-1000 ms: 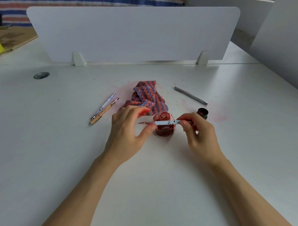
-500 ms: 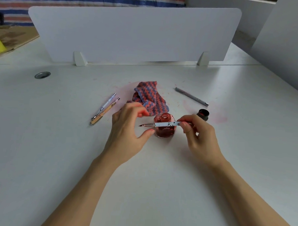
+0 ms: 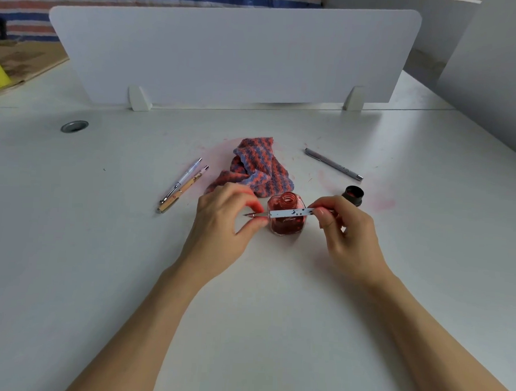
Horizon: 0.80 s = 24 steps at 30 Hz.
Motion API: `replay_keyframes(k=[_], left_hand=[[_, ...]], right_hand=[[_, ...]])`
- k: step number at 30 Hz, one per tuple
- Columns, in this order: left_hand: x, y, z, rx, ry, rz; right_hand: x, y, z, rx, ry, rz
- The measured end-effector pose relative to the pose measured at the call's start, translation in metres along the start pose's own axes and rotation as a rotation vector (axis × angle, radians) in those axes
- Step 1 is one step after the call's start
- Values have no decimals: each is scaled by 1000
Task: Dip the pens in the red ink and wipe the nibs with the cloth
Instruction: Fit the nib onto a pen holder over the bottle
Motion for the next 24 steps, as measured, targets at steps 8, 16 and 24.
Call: replay_keyframes(k=[8, 16, 24], left_hand=[[-1, 0, 0, -23, -4, -42], [-2, -3, 2, -78, -2, -9], [0, -3, 3, -127, 25, 51]], right_hand=[[2, 0, 0, -1, -2, 8], [0, 0, 1, 1, 5, 10], [0, 0, 1, 5, 4, 15]])
Point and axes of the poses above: each hand's wrist, its own z-axis away from the middle knuckle, its own y-axis out of the back of the hand, x = y × z, the point moved 4 cm from there along -z, towards the middle knuckle, and after that the axes turned 7 degrees about -z, right-handed, at the moved point
